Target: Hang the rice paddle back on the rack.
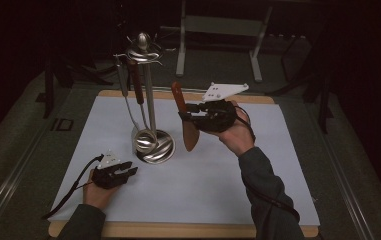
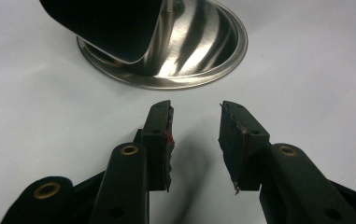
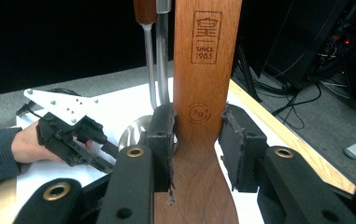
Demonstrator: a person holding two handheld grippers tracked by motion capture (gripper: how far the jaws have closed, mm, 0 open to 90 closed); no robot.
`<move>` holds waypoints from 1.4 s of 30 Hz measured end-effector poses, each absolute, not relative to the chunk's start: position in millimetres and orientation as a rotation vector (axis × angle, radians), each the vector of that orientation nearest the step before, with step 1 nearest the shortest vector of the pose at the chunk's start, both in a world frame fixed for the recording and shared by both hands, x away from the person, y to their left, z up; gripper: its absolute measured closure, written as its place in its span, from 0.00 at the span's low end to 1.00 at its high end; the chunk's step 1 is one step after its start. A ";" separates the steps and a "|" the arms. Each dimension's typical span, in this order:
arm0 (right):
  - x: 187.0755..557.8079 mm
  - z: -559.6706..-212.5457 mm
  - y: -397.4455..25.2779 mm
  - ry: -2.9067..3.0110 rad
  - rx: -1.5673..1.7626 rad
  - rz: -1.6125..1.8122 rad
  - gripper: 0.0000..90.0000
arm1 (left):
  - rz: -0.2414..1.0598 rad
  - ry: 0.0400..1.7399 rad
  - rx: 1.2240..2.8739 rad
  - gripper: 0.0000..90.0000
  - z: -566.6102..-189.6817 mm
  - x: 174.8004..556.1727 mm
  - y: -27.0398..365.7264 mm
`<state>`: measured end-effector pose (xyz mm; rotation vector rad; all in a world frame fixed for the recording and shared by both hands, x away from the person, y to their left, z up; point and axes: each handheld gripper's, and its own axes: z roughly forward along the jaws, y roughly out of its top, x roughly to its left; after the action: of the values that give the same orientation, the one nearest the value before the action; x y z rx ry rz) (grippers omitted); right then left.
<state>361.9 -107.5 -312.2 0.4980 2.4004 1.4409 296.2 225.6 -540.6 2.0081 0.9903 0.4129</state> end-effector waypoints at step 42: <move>357.8 -278.1 -98.4 2.350 0.447 1.478 0.74 | 0.414 0.988 2.009 0.72 -540.6 296.1 225.6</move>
<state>357.8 -98.4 -278.1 0.4469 2.3502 1.4779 296.1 225.6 -540.6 2.0088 0.9884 0.4136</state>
